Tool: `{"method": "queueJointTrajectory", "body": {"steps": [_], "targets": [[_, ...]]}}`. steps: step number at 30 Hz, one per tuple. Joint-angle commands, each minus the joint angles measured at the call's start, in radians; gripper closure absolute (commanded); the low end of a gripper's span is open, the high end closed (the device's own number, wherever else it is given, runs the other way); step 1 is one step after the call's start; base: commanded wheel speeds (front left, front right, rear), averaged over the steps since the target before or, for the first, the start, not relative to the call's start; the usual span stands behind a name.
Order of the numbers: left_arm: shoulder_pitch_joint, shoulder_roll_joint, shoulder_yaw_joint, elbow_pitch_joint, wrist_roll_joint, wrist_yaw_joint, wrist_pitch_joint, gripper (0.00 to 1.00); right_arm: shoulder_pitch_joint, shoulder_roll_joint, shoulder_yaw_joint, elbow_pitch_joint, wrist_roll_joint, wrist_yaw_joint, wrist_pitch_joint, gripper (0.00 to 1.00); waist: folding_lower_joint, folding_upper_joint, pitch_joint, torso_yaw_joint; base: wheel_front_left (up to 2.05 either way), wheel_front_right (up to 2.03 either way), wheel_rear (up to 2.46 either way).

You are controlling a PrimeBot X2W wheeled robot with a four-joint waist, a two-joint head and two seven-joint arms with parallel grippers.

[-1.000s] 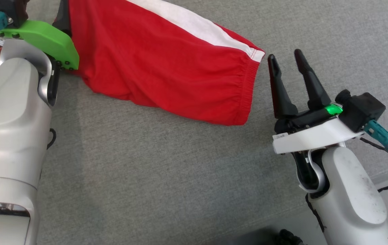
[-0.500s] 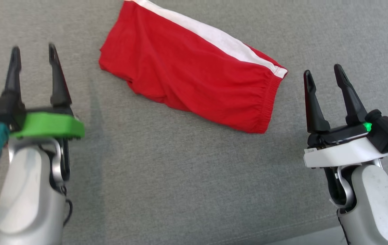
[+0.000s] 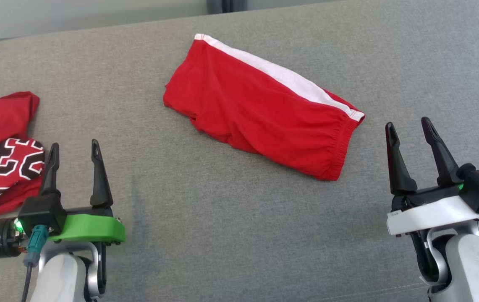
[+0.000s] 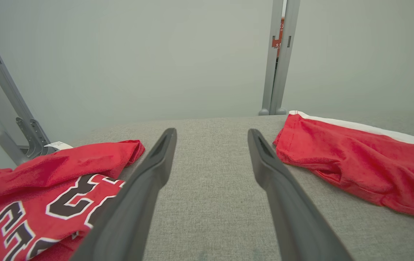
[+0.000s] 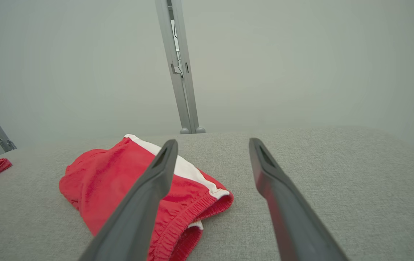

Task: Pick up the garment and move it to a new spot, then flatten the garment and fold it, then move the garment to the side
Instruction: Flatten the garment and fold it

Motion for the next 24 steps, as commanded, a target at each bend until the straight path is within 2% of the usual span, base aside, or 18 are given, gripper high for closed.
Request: {"method": "queueJointTrajectory", "body": {"steps": [1,17,20,24], "targets": [[0.018,0.001,0.003,-0.003,0.001,0.007,0.001,0.00,0.014,0.001,-0.002,-0.007,-0.001,-0.001,0.004,0.00,0.0000,0.0000,-0.020,0.014,0.00,0.00,0.00],[0.009,0.025,-0.009,-0.019,-0.004,0.011,0.015,0.00,0.031,0.014,-0.009,-0.036,0.011,-0.001,0.018,0.00,0.0000,0.0000,-0.003,0.015,0.00,0.00,0.00],[-0.045,0.032,-0.024,-0.025,0.001,-0.008,0.027,0.00,0.018,0.016,-0.013,-0.043,0.014,-0.001,0.020,0.00,0.0000,0.0000,0.022,0.017,0.00,0.00,0.00],[-0.156,0.041,-0.062,-0.003,0.000,-0.060,0.076,0.00,-0.007,0.020,-0.014,-0.057,0.009,-0.001,0.021,0.00,0.0000,0.0000,0.070,0.014,0.00,0.00,0.00]]}}
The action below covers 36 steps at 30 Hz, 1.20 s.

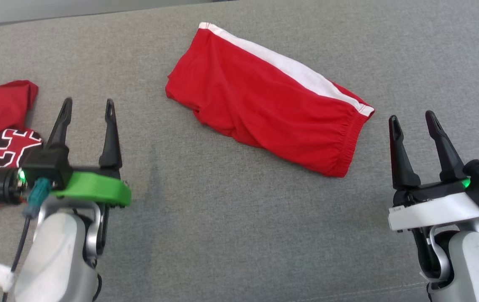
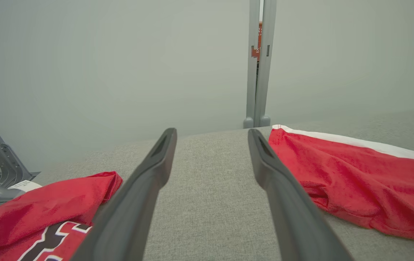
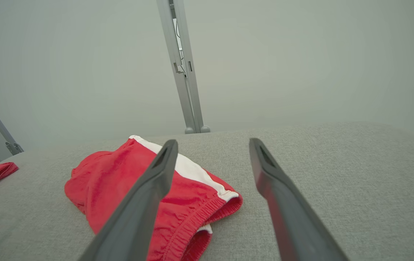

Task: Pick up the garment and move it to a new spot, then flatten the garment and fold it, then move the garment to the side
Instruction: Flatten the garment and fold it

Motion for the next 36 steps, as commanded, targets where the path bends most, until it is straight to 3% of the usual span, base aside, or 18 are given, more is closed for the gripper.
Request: {"method": "queueJointTrajectory", "body": {"steps": [1,11,22,23,24,25,32,36], "targets": [[-0.061,0.011,-0.012,0.018,0.003,-0.020,0.023,0.00,-0.022,0.002,0.002,-0.007,-0.007,-0.001,0.001,0.00,0.0000,0.0000,0.046,-0.006,0.00,0.00,0.00],[-0.395,-0.014,-0.100,0.337,-0.042,-0.153,0.232,0.00,-0.093,0.018,0.052,0.024,-0.004,-0.001,-0.029,0.00,0.0000,0.0000,0.154,-0.083,0.00,0.00,0.00],[-0.521,-0.012,-0.182,0.609,-0.096,-0.196,0.333,0.00,-0.112,0.032,0.056,0.085,0.010,-0.001,-0.064,0.00,0.0000,0.0000,0.171,-0.125,0.00,0.00,0.00],[-0.521,-0.013,-0.189,0.630,-0.103,-0.198,0.347,0.52,-0.113,0.032,0.056,0.089,0.012,-0.001,-0.066,0.00,0.0000,0.0000,0.170,-0.126,0.00,0.00,0.00],[-0.526,-0.013,-0.193,0.643,-0.108,-0.198,0.349,0.92,-0.114,0.033,0.056,0.092,0.012,-0.001,-0.068,0.00,0.0000,0.0000,0.169,-0.127,0.00,0.00,0.00],[-0.529,-0.013,-0.195,0.652,-0.116,-0.198,0.349,1.00,-0.116,0.033,0.056,0.094,0.013,-0.001,-0.069,0.00,0.0000,0.0000,0.169,-0.127,0.00,0.00,0.00],[-0.517,-0.001,-0.212,0.670,-0.116,-0.198,0.236,1.00,-0.106,0.034,0.050,0.107,0.014,-0.001,-0.072,0.00,0.0000,0.0000,0.148,-0.120,0.00,0.00,0.00],[-0.464,0.000,-0.196,0.649,-0.132,-0.177,0.159,1.00,-0.087,0.035,0.045,0.110,0.011,-0.001,-0.074,0.00,0.0000,0.0000,0.124,-0.111,0.00,0.00,0.00]]}}
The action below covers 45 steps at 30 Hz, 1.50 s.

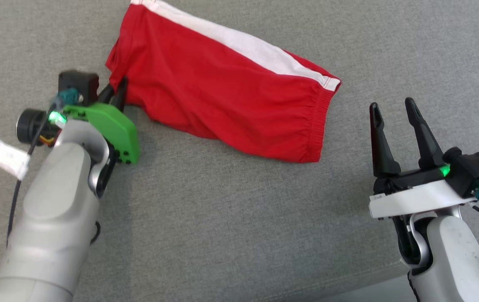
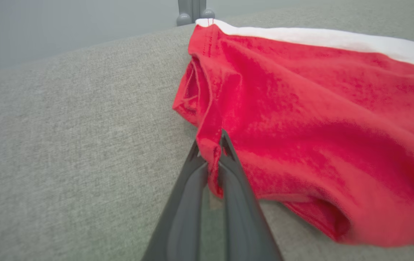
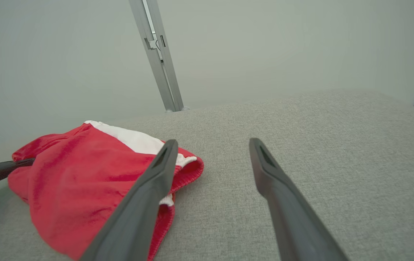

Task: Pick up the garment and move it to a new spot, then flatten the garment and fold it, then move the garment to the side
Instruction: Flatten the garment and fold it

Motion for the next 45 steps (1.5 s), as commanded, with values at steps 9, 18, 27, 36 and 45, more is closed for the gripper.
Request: {"method": "queueJointTrajectory", "body": {"steps": [9,18,27,36,45], "targets": [[0.321,0.002,0.022,-0.220,-0.043,0.098,-0.064,1.00,0.085,0.000,-0.030,0.005,-0.009,-0.001,0.014,0.00,0.0000,0.0000,-0.103,0.049,0.00,0.00,0.00],[0.612,0.026,0.023,-0.520,-0.074,0.209,0.034,1.00,0.139,-0.007,-0.034,-0.015,-0.011,-0.001,0.051,0.00,0.0000,0.0000,-0.164,0.064,0.00,0.00,0.00],[0.696,0.025,0.050,-0.644,-0.051,0.285,-0.040,0.00,0.153,-0.015,-0.044,-0.043,-0.013,-0.001,0.089,0.00,0.0000,0.0000,-0.196,0.070,0.00,0.00,0.00],[0.660,0.082,0.125,-0.736,-0.007,0.320,-0.193,0.00,0.163,-0.023,-0.061,-0.103,-0.031,-0.001,0.156,0.00,0.0000,0.0000,-0.229,0.103,0.00,0.00,0.00],[0.705,0.111,0.138,-0.771,-0.019,0.322,-0.186,0.00,0.184,-0.025,-0.074,-0.151,-0.040,-0.001,0.204,0.00,0.0000,0.0000,-0.246,0.114,0.00,0.00,0.00]]}}
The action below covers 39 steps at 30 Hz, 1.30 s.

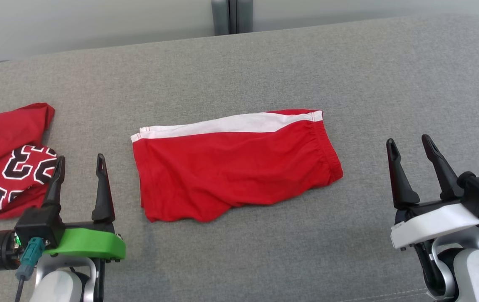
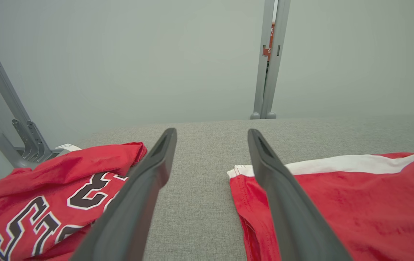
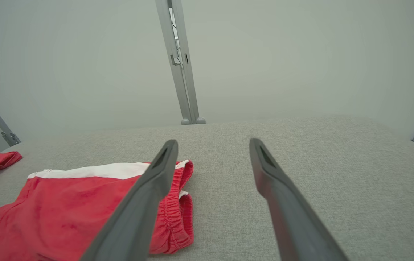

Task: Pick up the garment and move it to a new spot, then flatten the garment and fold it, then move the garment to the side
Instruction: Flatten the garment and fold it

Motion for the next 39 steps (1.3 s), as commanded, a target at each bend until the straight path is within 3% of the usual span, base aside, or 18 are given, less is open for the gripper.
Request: {"method": "queueJointTrajectory", "body": {"steps": [1,15,24,32,33,35,39], "targets": [[0.016,0.009,0.001,-0.005,-0.008,0.005,-0.002,0.00,0.012,-0.004,-0.005,-0.008,-0.008,-0.001,0.005,0.00,0.0000,0.0000,0.000,0.001,0.00,0.00,0.00],[-0.055,0.003,-0.028,-0.011,0.004,-0.013,-0.004,0.00,-0.050,-0.028,0.009,0.040,0.006,-0.001,0.037,0.00,0.0000,0.0000,0.070,0.049,0.00,0.00,0.00],[-0.148,-0.041,-0.051,0.029,0.007,-0.039,-0.031,0.00,-0.191,-0.040,0.109,0.270,0.010,-0.001,0.038,0.00,0.0000,0.0000,0.169,0.117,0.00,0.00,0.00],[-0.171,-0.050,-0.051,0.069,0.020,-0.050,-0.046,0.00,-0.248,-0.022,0.104,0.484,0.043,-0.001,0.020,0.00,0.0000,0.0000,0.182,0.131,0.00,0.00,0.00],[-0.170,-0.050,-0.050,0.073,0.023,-0.050,-0.046,0.00,-0.245,-0.019,0.107,0.501,0.056,-0.001,0.014,0.29,0.0000,0.0000,0.180,0.129,0.00,0.00,0.00],[-0.168,-0.050,-0.050,0.077,0.026,-0.051,-0.048,0.00,-0.240,-0.021,0.113,0.520,0.074,-0.001,-0.003,0.96,0.0000,0.0000,0.174,0.122,0.00,0.00,0.00],[-0.161,-0.048,-0.050,0.082,0.030,-0.049,-0.050,0.00,-0.213,-0.042,0.102,0.517,0.110,-0.002,-0.049,1.00,0.0000,0.0000,0.160,0.102,0.00,0.00,0.00]]}}
